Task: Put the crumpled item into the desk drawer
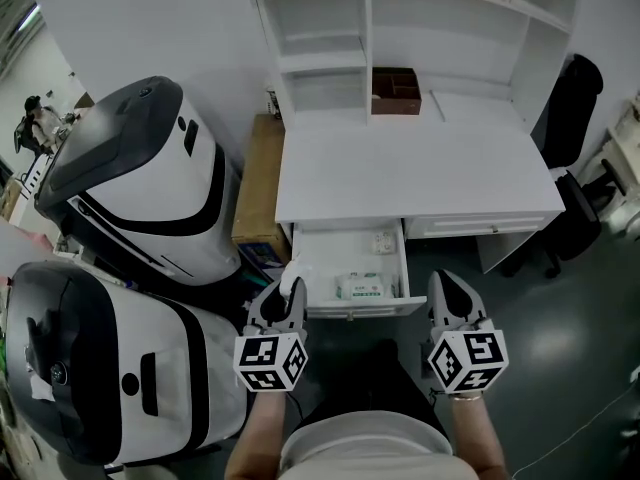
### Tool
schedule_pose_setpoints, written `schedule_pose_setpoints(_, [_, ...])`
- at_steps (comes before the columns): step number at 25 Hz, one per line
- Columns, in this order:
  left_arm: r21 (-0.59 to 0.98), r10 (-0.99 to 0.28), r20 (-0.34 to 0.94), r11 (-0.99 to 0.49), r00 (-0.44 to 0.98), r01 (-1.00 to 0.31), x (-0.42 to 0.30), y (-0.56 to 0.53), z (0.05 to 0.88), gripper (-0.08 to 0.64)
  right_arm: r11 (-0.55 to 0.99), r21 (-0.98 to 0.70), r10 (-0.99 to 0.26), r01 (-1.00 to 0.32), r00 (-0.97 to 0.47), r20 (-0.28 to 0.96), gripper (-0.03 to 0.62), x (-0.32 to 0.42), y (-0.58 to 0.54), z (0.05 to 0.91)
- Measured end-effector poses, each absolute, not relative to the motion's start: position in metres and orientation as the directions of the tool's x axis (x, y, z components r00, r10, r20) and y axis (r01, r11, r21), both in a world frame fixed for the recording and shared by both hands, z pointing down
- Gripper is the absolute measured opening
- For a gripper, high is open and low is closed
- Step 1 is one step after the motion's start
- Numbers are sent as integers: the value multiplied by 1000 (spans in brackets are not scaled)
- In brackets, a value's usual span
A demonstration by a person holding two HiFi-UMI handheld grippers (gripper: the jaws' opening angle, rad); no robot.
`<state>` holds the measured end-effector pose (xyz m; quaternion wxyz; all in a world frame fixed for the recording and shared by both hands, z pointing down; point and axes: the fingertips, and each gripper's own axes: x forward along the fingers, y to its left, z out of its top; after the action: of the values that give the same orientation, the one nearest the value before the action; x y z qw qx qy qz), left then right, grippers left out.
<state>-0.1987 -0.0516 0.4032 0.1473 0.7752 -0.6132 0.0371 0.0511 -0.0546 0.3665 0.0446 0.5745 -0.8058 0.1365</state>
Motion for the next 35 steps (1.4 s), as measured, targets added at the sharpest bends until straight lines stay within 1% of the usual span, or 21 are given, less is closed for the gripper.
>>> schedule_pose_setpoints(12, [177, -936, 248, -210, 250, -962, -199, -74, 406, 71, 291, -182, -917, -939, -328, 228, 2, 51, -76, 368])
schedule_pose_setpoints(24, [167, -933, 270, -197, 237, -966, -200, -100, 413, 71, 309, -194, -905, -931, -350, 241, 2, 47, -108, 378])
schedule_pose_setpoints(35, [169, -922, 328, -160, 208, -973, -205, -135, 438, 71, 318, -199, -894, -927, -363, 262, 2, 48, -150, 386])
